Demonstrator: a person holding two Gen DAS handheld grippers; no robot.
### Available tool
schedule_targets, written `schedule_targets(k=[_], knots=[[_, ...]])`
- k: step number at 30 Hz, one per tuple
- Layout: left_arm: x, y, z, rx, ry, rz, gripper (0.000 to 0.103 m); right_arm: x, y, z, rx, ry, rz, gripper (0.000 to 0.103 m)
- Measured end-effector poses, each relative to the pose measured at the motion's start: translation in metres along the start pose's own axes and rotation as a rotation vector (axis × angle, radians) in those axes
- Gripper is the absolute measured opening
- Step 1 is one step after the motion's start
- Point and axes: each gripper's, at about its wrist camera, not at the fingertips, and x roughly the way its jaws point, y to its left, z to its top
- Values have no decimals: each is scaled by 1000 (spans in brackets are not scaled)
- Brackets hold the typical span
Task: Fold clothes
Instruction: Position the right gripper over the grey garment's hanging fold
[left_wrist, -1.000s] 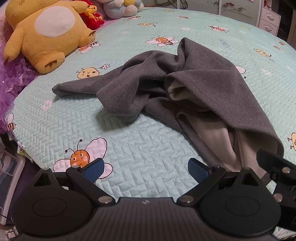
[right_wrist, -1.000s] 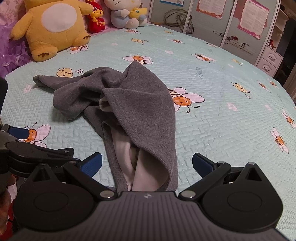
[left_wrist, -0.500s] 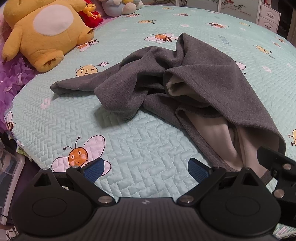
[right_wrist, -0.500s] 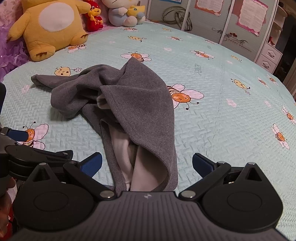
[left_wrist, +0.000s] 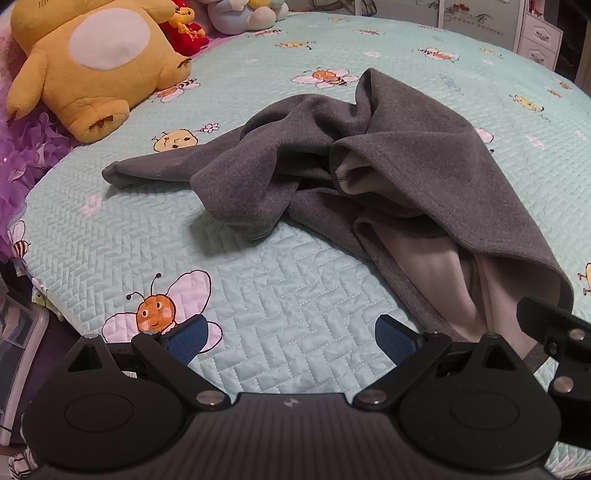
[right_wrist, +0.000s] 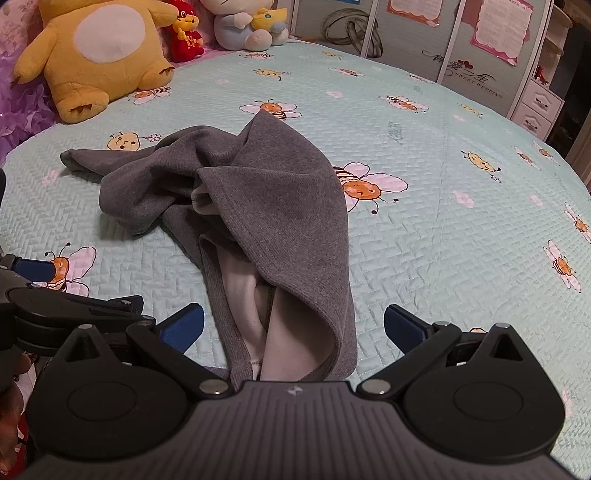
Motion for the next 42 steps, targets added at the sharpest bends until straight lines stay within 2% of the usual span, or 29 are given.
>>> schedule_targets(k=[17, 23, 27, 29, 32, 36, 42], knots=[[-2, 0, 1, -2, -30, -6, 100, 6, -4, 1, 6, 1, -2, 102], [3, 10, -2, -24, -25, -1, 100, 24, -24, -4, 34, -49, 67, 102], [9, 23, -7, -72, -31, -20, 100, 29, -50, -13, 118, -132, 191, 102], [12, 28, -10, -100, -36, -32, 100, 34, -56, -14, 150, -153, 210, 102], [14, 31, -12, -129, -42, -61, 100, 48, -56, -10, 139, -138, 178, 102], [15, 30, -10, -124, -43, -61, 100, 74, -49, -5, 83, -100, 117, 102], [20, 35, -11, -140, -22, -55, 100, 99, -57, -5, 140, -30, 134, 102]])
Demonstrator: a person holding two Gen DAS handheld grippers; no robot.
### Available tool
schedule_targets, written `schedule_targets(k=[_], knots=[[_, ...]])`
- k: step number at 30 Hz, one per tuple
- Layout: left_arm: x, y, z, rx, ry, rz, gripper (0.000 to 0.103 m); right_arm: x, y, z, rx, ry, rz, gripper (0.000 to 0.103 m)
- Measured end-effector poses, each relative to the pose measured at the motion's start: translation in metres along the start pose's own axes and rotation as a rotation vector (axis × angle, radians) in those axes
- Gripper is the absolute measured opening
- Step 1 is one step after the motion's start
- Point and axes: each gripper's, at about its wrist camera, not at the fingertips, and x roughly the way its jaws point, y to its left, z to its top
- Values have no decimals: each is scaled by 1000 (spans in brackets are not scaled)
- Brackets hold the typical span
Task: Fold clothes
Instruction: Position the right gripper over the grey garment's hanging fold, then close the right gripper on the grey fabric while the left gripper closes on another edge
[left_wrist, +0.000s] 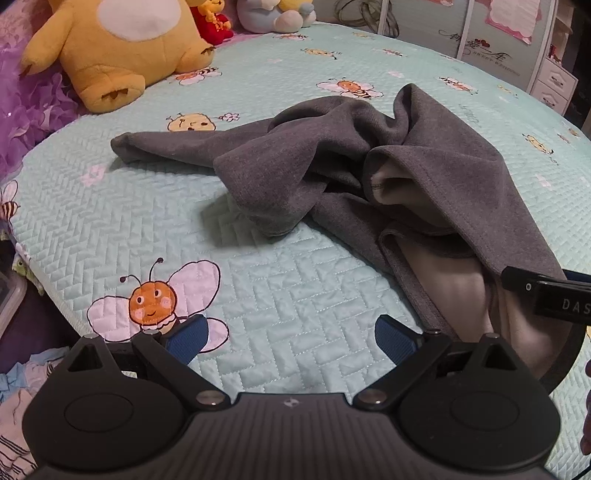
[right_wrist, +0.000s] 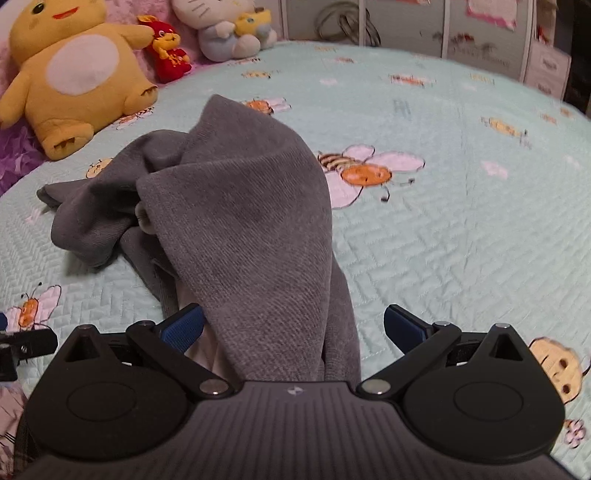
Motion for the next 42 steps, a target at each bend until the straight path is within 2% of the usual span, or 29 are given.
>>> schedule_targets(k=[9, 14, 16, 18, 23, 26, 28, 32, 35, 39, 42], knots=[[0, -3, -5, 19, 12, 7, 100, 10, 7, -1, -27, 44, 5, 101], [3, -6, -6, 23, 21, 14, 100, 12, 10, -3, -42, 50, 52, 81], [5, -8, -6, 25, 27, 17, 100, 12, 11, -3, -52, 52, 59, 70], [6, -10, -5, 33, 31, 20, 100, 12, 13, -4, -64, 49, 65, 67], [5, -14, -5, 43, 25, 22, 100, 10, 19, -7, -124, 18, 82, 49], [2, -13, -5, 26, 12, 3, 100, 4, 19, -9, -129, -15, 91, 31], [-2, -11, -4, 2, -3, -35, 100, -3, 16, -10, -110, -43, 98, 20], [-12, 1, -4, -104, -52, -161, 99, -22, 1, -13, -55, -107, 100, 13], [-16, 7, -1, -171, -92, -229, 100, -43, -11, -19, -46, -171, 81, 5], [3, 13, 13, -270, -84, -359, 100, -59, -28, -27, -33, -196, 80, 5], [27, 27, 27, -452, -71, -450, 100, -59, -31, -30, -22, -186, 89, 4]])
